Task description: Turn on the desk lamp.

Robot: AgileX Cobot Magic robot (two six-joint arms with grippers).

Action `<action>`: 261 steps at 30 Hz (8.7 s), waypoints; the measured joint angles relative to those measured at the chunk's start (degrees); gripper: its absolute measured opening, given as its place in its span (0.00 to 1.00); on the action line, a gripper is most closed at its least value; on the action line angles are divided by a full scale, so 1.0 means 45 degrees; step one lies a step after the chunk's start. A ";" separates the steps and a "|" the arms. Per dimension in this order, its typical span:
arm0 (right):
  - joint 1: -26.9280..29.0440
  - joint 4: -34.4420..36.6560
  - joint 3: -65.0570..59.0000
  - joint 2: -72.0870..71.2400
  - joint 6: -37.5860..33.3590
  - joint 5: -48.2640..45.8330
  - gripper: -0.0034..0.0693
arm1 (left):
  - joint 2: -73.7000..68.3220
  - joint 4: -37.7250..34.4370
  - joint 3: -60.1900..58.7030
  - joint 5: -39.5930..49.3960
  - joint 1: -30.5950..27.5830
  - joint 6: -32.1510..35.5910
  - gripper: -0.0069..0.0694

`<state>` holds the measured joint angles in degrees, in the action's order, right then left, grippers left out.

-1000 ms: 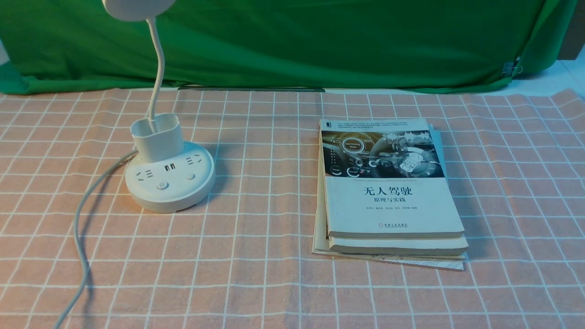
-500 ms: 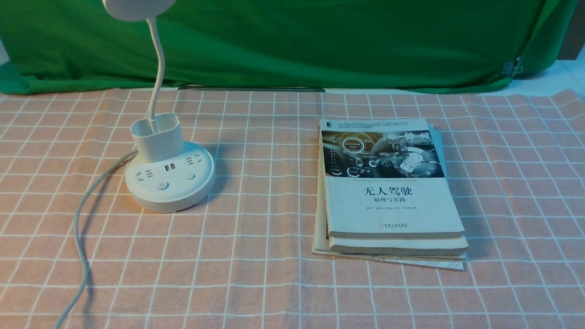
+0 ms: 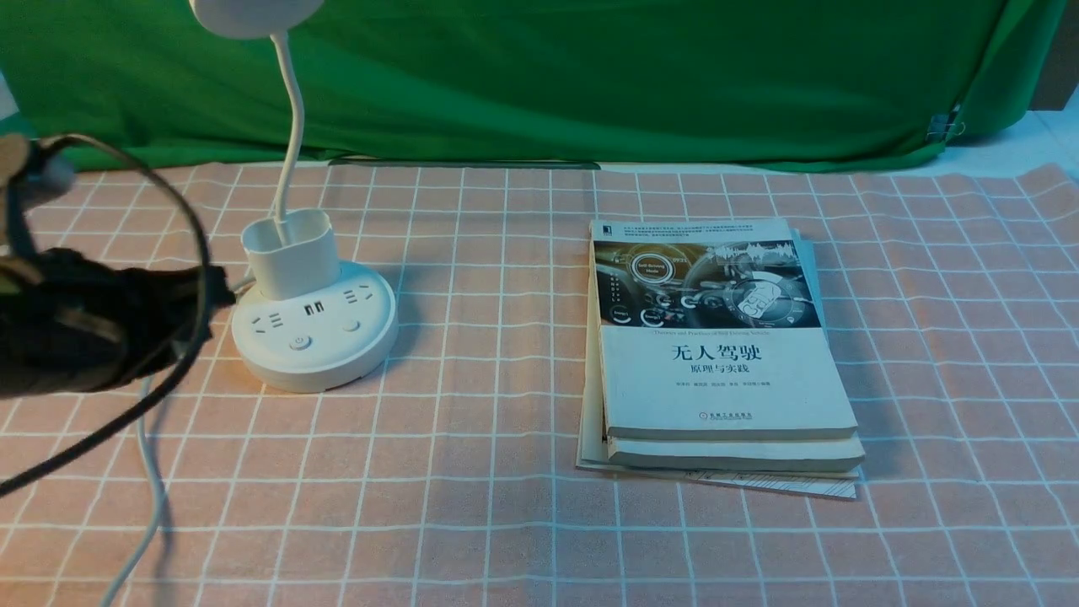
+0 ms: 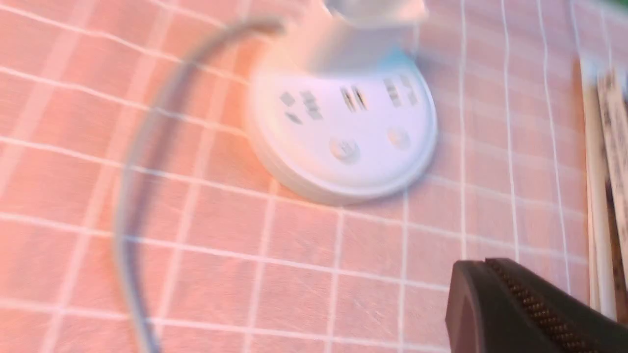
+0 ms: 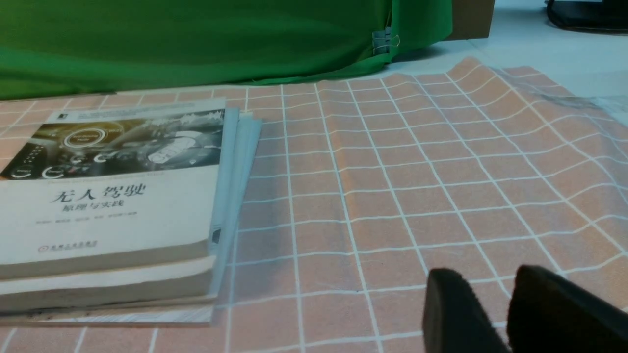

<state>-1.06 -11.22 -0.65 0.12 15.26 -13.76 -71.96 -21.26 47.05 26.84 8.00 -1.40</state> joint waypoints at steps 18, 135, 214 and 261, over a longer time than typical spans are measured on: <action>0.0000 0.0000 0.0000 0.0000 0.0000 0.0000 0.38 | -0.8158 0.5254 0.6330 0.1318 0.1825 -0.2376 0.12; 0.0000 0.0000 0.0000 0.0000 0.0000 0.0000 0.38 | 0.8657 0.0811 -0.1366 0.0267 0.1840 0.2783 0.12; 0.0000 0.0000 0.0000 0.0000 0.0000 0.0000 0.38 | 1.6026 0.2997 -1.0526 -0.2768 -0.0186 0.2731 0.12; 0.0000 0.0000 0.0000 0.0000 0.0000 0.0000 0.38 | 1.6026 0.2997 -1.0526 -0.2779 -0.0186 0.2769 0.12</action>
<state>-1.06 -11.22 -0.65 0.12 15.26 -13.76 0.15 -7.77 -0.32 14.33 7.17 11.06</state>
